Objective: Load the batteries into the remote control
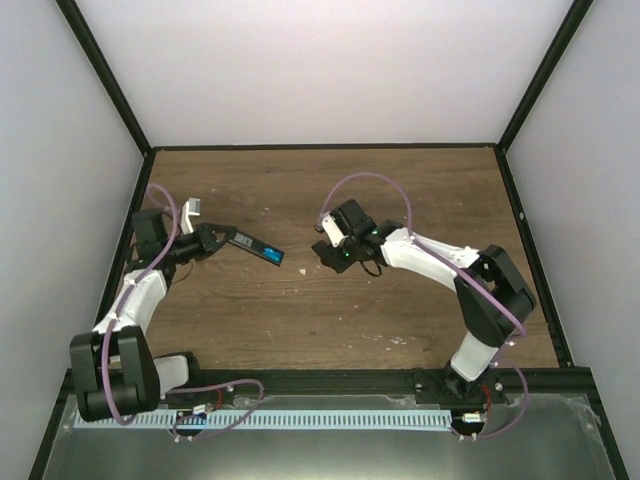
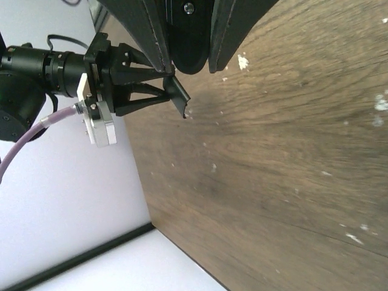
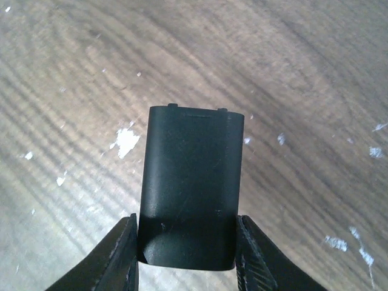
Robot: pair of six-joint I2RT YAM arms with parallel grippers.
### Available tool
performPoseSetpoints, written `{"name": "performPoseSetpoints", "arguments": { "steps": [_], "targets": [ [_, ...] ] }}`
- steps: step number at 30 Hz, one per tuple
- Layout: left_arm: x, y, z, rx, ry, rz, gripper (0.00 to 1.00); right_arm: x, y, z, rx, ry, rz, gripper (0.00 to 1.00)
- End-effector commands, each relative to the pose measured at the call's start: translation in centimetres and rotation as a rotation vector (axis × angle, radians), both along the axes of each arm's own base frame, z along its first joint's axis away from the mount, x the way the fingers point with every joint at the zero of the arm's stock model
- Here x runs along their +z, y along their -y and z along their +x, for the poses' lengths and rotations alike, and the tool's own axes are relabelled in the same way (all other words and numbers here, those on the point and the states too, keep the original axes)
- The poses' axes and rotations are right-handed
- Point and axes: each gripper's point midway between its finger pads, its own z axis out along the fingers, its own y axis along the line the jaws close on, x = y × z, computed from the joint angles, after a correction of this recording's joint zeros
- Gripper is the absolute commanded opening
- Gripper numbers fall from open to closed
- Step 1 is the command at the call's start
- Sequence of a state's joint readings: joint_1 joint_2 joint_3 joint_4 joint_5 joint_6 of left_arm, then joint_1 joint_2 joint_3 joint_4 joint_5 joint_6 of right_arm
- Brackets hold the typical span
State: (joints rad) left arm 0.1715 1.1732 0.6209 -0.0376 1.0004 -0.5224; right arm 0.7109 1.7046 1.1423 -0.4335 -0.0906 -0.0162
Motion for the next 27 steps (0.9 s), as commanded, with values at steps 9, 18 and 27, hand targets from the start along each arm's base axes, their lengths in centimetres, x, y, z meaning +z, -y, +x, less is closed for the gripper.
{"name": "performPoseSetpoints", "arguments": {
  "steps": [9,18,27],
  "targets": [
    [0.1,4.6,2.9,-0.17,0.177,-0.041,0.0,1.5,2.5,-0.9,0.008,0.034,0.05,0.29],
    [-3.2,5.9,5.9,-0.168,0.145,-0.036,0.0,2.6,3.0,0.6,0.108,0.162,0.115,0.29],
    [-6.8,7.1,7.2,-0.134,0.088,-0.057,0.0,2.6,0.7,1.4,0.222,0.18,0.168,0.28]
  ]
}}
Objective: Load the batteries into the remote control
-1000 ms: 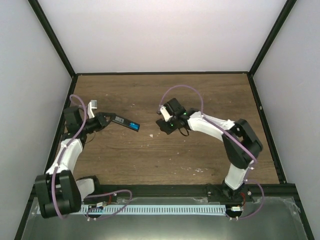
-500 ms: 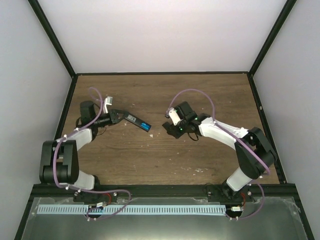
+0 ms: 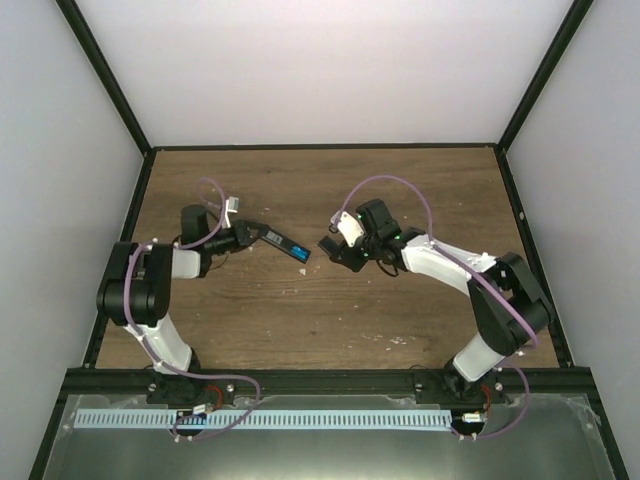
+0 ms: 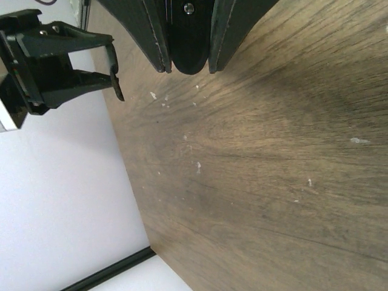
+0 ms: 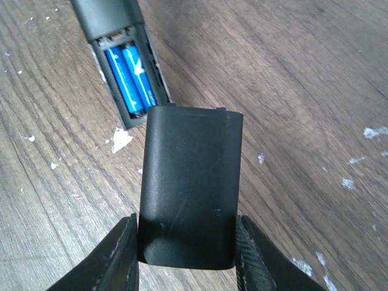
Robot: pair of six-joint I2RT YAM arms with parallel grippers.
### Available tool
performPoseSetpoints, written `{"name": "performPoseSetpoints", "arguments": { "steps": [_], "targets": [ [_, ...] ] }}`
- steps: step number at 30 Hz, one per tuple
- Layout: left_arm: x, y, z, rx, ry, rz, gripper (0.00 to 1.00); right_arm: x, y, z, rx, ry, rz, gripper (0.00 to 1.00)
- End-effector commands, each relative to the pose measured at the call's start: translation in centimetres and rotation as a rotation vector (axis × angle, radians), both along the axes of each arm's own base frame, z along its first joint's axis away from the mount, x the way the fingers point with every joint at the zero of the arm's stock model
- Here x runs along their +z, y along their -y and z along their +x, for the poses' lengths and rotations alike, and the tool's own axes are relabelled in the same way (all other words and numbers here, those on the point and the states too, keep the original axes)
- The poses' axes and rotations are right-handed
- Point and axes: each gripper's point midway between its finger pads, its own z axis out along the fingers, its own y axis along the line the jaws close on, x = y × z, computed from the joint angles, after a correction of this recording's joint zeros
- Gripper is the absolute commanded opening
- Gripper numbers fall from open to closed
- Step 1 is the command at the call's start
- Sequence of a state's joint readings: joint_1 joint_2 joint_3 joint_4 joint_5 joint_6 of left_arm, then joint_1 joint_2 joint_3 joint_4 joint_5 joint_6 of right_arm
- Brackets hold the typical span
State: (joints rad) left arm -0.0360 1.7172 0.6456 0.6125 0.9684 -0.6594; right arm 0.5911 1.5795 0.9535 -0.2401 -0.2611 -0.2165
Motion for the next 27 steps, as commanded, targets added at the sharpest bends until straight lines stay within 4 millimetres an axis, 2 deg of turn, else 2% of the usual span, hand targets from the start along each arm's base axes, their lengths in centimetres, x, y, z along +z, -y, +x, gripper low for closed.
{"name": "performPoseSetpoints", "arguments": {
  "steps": [1,7,23,27],
  "targets": [
    [0.3,1.1,1.2,0.006,0.063,-0.01,0.0,1.6,-2.0,1.1,0.098,0.069,0.056,0.28],
    [-1.4,3.1,0.5,-0.027,0.016,-0.043,0.0,0.8,-2.7,1.4,0.165,0.091,0.047,0.26],
    [-3.1,4.0,0.8,-0.115,-0.023,-0.036,0.0,-2.7,-2.8,2.1,0.229,0.099,-0.037,0.25],
    [-3.7,3.9,1.0,-0.115,-0.028,-0.032,0.0,-2.7,-2.9,2.5,0.231,0.111,-0.044,0.25]
  ]
}}
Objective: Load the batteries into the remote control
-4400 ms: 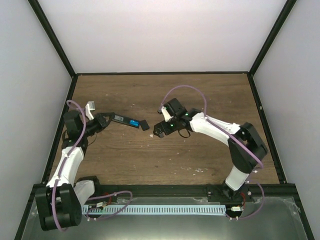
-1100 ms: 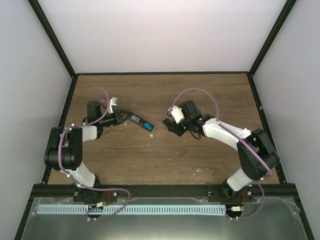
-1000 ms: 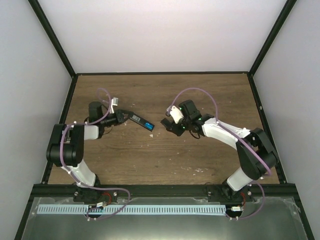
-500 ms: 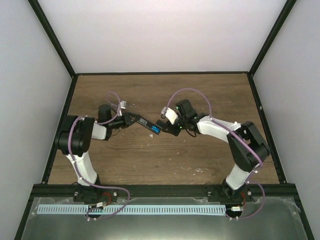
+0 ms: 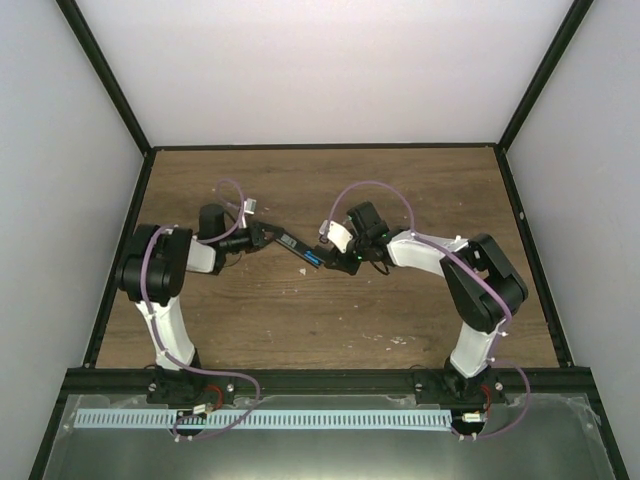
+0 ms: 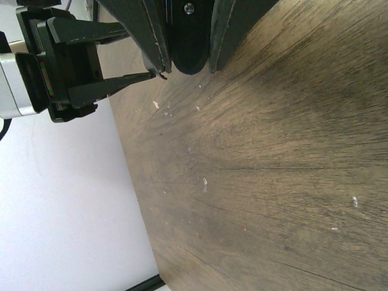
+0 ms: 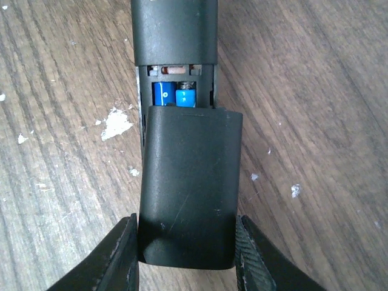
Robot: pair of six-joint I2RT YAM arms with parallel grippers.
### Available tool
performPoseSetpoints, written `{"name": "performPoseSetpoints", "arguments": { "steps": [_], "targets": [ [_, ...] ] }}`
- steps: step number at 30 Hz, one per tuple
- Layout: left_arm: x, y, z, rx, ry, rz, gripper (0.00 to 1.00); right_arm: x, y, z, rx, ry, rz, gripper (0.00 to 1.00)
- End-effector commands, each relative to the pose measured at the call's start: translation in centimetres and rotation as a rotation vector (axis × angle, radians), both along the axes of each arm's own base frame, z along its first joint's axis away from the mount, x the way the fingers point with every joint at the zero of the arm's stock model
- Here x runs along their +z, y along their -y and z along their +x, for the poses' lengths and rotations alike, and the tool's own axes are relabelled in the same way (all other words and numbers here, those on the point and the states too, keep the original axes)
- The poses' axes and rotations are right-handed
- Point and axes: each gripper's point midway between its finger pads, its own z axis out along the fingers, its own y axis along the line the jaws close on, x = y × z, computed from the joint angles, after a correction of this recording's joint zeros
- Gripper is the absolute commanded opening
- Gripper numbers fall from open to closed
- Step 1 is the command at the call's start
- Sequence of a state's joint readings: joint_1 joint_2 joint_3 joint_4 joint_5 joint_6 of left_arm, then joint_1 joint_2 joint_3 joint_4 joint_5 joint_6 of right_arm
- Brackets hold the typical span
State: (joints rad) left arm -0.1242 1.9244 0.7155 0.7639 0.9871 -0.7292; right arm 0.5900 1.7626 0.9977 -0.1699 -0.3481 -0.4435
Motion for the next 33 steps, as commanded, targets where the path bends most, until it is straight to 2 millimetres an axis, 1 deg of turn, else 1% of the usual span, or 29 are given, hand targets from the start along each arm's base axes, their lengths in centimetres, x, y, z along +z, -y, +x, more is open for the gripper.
{"name": "performPoseSetpoints", "arguments": {
  "steps": [1,6,13,18,21,27,33],
  "targets": [
    [-0.6,0.1,0.2,-0.025,0.019,0.006,0.0,1.6,-0.9,1.9,0.012,0.072,0.024,0.25],
    [-1.2,-0.3,0.5,-0.016,0.01,0.001,0.0,1.7,-1.1,2.0,0.022,0.077,0.03,0.25],
    [-1.5,-0.7,0.9,0.0,0.013,-0.003,0.0,1.2,-1.7,1.8,0.04,0.069,0.036,0.26],
    [-1.8,-0.9,1.0,0.001,0.006,-0.011,0.0,0.5,-2.3,1.9,0.052,0.068,0.029,0.26],
    [-1.9,-1.0,1.1,0.005,0.005,-0.014,0.0,0.1,-2.8,1.9,0.063,0.071,0.024,0.26],
    [-1.9,-1.2,1.2,0.01,0.008,-0.014,0.0,0.1,-3.8,1.6,0.086,0.069,0.032,0.26],
    [-1.9,-1.2,1.3,0.01,0.009,-0.014,0.0,-0.5,-4.2,1.6,0.097,0.063,0.022,0.28]
  ]
}}
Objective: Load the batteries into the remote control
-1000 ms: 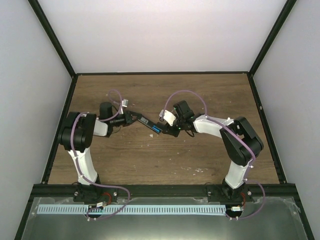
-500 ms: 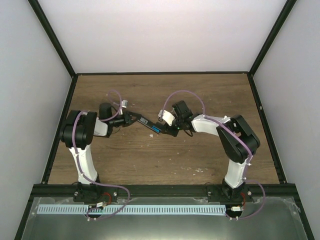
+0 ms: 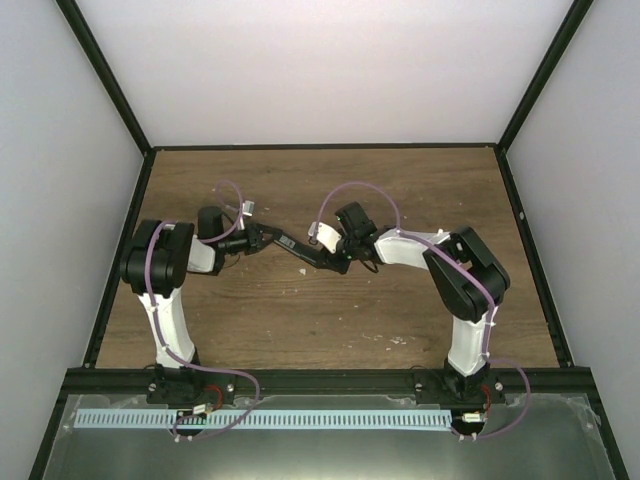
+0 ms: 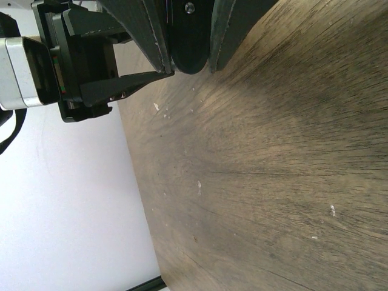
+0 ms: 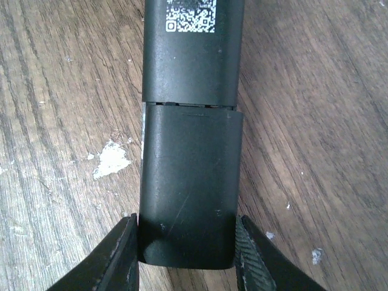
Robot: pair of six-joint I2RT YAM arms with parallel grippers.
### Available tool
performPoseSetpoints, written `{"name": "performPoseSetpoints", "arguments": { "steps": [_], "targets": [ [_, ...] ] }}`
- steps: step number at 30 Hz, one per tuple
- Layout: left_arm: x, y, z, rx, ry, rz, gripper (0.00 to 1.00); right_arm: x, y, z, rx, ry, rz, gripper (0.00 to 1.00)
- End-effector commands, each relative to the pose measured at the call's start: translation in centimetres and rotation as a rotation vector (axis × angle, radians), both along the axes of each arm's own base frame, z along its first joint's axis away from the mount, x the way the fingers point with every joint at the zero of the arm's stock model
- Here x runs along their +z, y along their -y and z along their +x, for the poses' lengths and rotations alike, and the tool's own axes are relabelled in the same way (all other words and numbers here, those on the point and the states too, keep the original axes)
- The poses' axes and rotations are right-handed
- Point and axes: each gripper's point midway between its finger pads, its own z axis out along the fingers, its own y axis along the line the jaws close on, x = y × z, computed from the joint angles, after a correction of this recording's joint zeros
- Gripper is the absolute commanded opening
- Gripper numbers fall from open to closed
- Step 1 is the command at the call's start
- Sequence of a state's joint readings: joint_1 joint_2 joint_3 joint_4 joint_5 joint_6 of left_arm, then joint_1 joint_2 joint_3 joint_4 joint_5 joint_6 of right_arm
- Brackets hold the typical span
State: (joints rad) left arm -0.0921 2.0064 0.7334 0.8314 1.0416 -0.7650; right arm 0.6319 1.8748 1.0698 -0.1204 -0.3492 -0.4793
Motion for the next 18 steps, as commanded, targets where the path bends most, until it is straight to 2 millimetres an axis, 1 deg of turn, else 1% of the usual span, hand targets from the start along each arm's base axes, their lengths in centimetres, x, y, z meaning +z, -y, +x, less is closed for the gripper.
{"name": "performPoseSetpoints", "arguments": {
  "steps": [1,9,18],
  "targets": [
    [-0.58,-0.46,0.77,0.019,0.04,0.023,0.0,1.0,-1.41,0.84,0.028,0.034,0.027,0.28],
    [-0.53,-0.43,0.8,0.016,0.043,0.023,0.0,0.5,-1.81,0.76,0.035,0.017,0.014,0.3],
    [-0.5,-0.49,0.83,0.013,0.044,0.022,0.0,0.96,-2.35,0.02,0.056,0.009,0.015,0.3]
  ]
}}
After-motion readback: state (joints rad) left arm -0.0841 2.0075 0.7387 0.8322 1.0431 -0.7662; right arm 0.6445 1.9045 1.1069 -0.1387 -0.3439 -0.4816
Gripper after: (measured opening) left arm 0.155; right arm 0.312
